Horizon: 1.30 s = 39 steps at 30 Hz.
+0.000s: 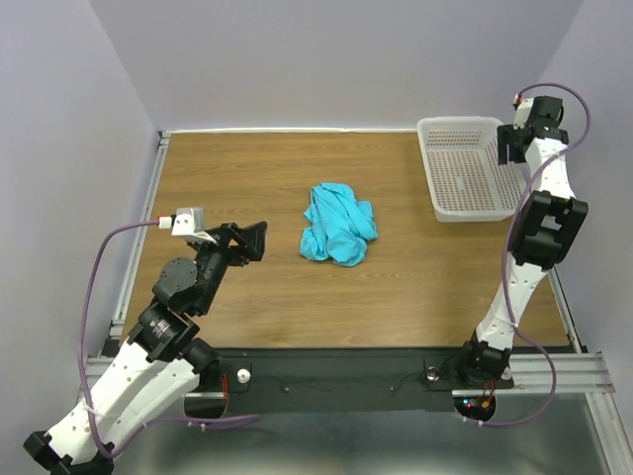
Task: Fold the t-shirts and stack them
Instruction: Move the tshirt to the center of the board
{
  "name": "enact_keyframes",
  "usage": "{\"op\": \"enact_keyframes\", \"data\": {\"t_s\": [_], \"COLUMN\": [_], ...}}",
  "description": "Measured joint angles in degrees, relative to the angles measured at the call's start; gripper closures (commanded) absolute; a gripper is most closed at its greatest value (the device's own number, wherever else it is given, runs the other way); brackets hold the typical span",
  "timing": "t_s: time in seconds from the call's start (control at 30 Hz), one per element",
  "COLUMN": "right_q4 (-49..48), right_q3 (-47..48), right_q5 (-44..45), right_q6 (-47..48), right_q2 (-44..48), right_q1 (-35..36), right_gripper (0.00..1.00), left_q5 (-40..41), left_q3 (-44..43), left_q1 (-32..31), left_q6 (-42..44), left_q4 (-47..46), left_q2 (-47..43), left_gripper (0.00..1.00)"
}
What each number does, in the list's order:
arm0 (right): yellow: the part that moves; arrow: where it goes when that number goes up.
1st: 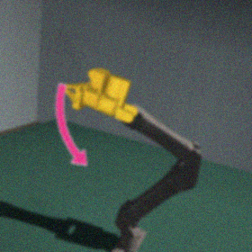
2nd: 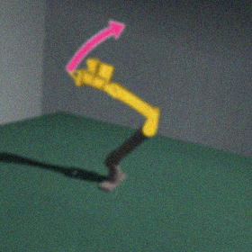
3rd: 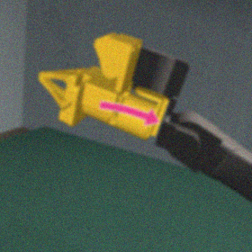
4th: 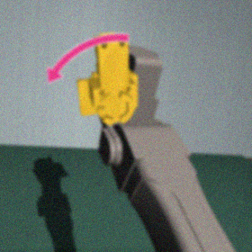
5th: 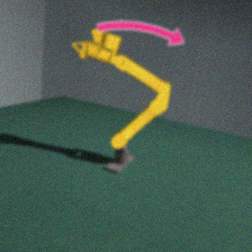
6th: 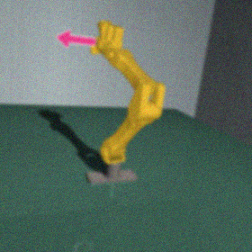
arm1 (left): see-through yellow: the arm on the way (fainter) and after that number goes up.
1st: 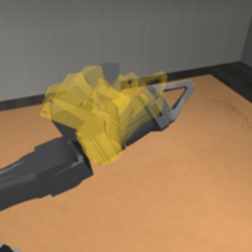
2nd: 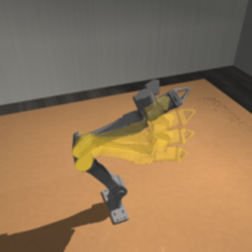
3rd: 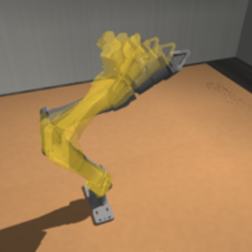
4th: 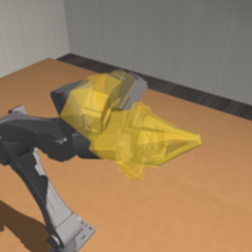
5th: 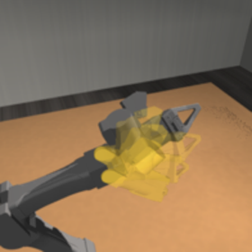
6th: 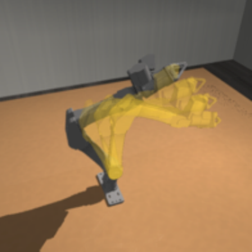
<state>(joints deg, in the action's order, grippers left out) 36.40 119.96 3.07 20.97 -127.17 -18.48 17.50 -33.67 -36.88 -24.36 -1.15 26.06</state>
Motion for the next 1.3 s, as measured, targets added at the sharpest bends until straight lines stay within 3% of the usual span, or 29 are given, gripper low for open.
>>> {"op": "enact_keyframes", "data": {"t_s": [0.17,0.37,0.53,0.67,0.77,0.97,1.07,1.1,1.3], "right_q4": [-0.7,-0.8,-0.8,-1.3,-1.3,-1.4,-1.8,-1.9,-2.5], "right_q3": [0.0,-9.6,-17.4,-18.9,-19.7,-19.7,-20.3,-20.8,-22.8], "right_q5": [-0.7,-12.9,-21.2,-25.3,-20.2,-0.1,5.4,6.3,13.1], "right_q6": [-0.3,-0.9,-2.9,-6.9,-11.9,-20.1,-22.1,-22.3,-22.7], "right_q2": [0.1,8.2,18.8,20.8,19.1,13.4,11.9,11.9,11.2], "right_q1": [-0.5,0.6,8.0,14.8,19.1,25.1,26.5,26.5,26.1], "right_gripper": [0.23,0.23,0.22,0.18,0.17,0.20,0.30,0.39,0.50], "left_q5": [-0.3,-0.6,-0.9,-1.0,-1.1,-1.4,-1.7,-1.8,-2.2], "left_q3": [0.0,0.0,-0.1,-0.1,-0.1,-0.1,-0.1,0.0,0.3], "left_q1": [0.0,0.0,0.0,0.0,0.0,0.0,0.0,0.0,0.0], "left_q6": [0.0,0.0,0.1,0.0,-0.2,-1.2,-1.7,-1.9,-2.4], "left_q4": [-0.3,-1.1,-1.6,-1.6,-1.7,-2.3,-2.6,-2.8,-2.9], "left_q2": [1.8,3.7,4.9,4.9,4.5,3.3,2.4,2.2,1.8], "left_gripper": [0.10,0.10,0.10,0.10,0.10,0.10,0.10,0.10,0.10]}}
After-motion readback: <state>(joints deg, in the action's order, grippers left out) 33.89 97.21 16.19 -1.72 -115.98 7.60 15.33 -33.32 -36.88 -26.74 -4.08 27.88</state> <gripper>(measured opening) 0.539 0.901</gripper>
